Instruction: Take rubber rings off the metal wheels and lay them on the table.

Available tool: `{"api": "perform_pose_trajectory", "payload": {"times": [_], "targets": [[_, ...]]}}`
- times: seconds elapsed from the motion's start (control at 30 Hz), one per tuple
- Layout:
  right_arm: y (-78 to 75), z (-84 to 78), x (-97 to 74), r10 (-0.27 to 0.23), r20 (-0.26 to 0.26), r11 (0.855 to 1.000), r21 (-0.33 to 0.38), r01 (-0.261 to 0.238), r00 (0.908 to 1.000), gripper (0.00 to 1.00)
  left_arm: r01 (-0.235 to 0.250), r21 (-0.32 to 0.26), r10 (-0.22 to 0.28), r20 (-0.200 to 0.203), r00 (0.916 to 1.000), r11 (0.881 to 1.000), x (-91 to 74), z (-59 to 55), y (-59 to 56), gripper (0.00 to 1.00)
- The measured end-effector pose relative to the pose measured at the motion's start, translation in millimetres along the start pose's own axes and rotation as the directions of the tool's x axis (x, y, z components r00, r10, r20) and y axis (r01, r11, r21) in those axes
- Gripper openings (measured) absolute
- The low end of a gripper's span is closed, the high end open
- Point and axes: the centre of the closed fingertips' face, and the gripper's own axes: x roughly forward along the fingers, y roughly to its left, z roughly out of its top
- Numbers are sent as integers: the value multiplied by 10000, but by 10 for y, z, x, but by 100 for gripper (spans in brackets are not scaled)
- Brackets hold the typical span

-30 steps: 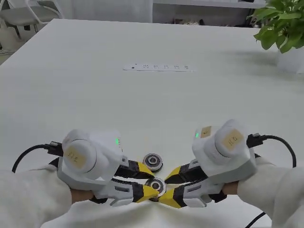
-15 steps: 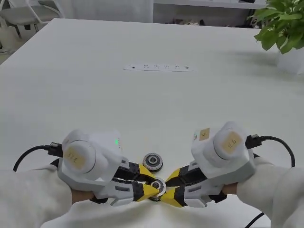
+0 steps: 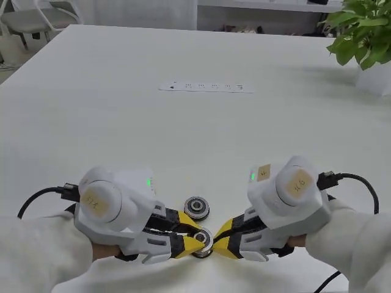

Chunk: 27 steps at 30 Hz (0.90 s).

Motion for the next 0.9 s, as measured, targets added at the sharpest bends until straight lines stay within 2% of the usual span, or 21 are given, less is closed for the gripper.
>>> {"api": "perform_pose_trajectory", "payload": {"times": [0.17,0.3,0.4,0.5,0.7,0.77,0.83,0.87,0.9], "targets": [[-31,-2,7,-115,-67,9991,416,117,9999,0,11,3,-11,12,10000,10000,-2,-4,1,7],[-49,0,-7,-123,-33,9913,1312,127,9999,0,11,15,-11,13,10000,10000,-5,-6,1,7],[-66,5,-23,-121,55,9787,2048,107,9999,0,10,2,-10,12,10000,10000,-6,-10,7,7],[-92,13,-42,-134,189,9586,2846,74,9997,0,14,-7,-14,9,10000,10000,-7,-14,10,7],[-111,48,-82,-56,525,9278,3728,-144,9986,0,19,-11,-19,49,10000,10000,-8,-17,14,7],[-99,83,-89,16,726,9091,4154,-317,9974,0,19,-8,-19,60,10000,10000,-8,-17,14,7],[-80,95,-94,179,928,8639,4998,-622,9955,0,29,-1,-29,76,10000,10000,-9,-18,13,7],[-83,118,-110,225,1126,8329,5475,-809,9934,0,31,23,-31,75,10000,10000,-9,-18,13,7],[-95,117,-114,215,1158,8263,5571,-828,9930,0,31,73,-31,68,10000,10000,-9,-19,13,7]]}}
